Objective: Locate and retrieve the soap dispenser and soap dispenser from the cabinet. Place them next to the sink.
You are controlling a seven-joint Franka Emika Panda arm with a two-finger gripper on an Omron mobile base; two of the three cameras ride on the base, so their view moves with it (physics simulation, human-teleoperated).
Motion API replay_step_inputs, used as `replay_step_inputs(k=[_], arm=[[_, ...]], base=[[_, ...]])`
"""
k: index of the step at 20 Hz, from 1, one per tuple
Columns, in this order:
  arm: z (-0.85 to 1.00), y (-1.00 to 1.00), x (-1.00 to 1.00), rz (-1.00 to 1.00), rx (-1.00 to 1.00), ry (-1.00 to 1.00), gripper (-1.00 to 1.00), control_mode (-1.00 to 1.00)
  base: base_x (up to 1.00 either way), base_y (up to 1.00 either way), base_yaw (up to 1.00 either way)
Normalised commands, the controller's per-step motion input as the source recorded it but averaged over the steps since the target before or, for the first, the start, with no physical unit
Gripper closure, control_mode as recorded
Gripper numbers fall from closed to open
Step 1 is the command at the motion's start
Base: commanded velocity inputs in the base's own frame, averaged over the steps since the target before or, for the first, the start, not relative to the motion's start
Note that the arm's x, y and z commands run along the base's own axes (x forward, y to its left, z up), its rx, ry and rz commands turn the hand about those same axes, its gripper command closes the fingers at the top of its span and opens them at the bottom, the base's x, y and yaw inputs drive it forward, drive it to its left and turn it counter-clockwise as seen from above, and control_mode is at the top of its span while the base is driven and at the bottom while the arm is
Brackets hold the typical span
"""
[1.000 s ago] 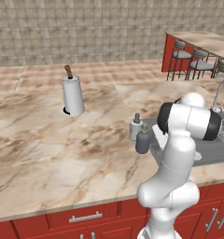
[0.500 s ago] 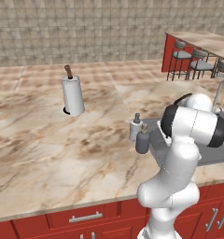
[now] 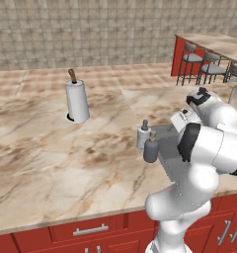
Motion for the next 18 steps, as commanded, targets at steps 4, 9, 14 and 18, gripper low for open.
replay_step_inputs(k=[4, 9, 14, 18], arm=[[0.42, 0.04, -0.43, 0.01, -0.23, -0.1, -1.0, -1.0], [0.23, 0.32, -0.47, 0.0, -0.14, -0.06, -1.0, -1.0], [0.03, 0.27, -0.49, 0.07, -0.06, -0.03, -1.0, -1.0], [0.03, 0.47, -0.22, 0.33, -0.16, 0.06, -1.0, -1.0]], base=[[0.0, 0.0, 0.0], [0.0, 0.0, 0.0], [0.0, 0.0, 0.0], [0.0, 0.0, 0.0]])
